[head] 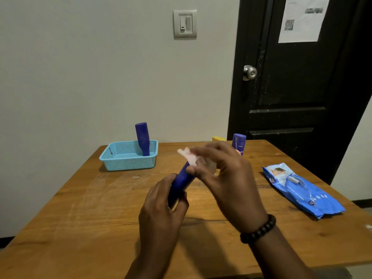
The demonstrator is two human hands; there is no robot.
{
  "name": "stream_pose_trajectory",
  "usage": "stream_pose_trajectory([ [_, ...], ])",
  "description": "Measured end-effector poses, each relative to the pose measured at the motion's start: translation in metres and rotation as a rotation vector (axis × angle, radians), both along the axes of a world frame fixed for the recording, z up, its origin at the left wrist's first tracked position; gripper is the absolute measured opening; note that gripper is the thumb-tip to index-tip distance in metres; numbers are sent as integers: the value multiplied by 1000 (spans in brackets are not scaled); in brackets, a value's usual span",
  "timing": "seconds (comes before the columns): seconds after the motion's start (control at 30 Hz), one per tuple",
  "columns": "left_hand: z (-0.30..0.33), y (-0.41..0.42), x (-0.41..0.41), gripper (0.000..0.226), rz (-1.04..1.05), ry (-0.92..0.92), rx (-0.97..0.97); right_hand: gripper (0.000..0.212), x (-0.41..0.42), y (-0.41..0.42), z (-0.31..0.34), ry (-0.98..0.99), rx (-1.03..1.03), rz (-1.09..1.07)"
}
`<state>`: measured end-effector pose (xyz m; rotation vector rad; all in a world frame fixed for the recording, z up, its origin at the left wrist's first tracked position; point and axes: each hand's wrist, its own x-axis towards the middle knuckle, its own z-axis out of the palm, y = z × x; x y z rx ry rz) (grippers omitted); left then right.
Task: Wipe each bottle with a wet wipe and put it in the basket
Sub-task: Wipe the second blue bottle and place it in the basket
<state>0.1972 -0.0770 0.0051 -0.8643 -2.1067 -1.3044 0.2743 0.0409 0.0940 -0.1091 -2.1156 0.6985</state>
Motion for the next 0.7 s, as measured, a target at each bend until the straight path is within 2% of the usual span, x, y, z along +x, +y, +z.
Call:
stream_pose_trajectory([
  [0.1, 2, -1, 3, 60, 16, 58, -27, 39, -6, -6, -7, 21, 245, -135],
  [0.33, 6, -10, 0, 60, 67, 110, -120, 19, -7, 2, -20, 119, 420, -141],
  [0.4, 5, -10, 0, 58, 76, 112, -129, 17, -5, 7, -25, 143, 286, -89],
  [0.53, 2, -7, 1, 59, 77, 122, -103, 14, 1, 19, -21, 211, -458, -49],
  [0.57, 1, -7, 0, 59, 77, 123, -97, 14, 2, 23, -20, 206, -573, -51],
  [0.63, 2, -8, 0, 58, 73, 117, -91, 16, 4, 28, -17, 168, -638, -13],
  [0.7, 3, -8, -1, 56, 66, 103, -95, 17, 9, 25, -12, 124, -566, 65],
])
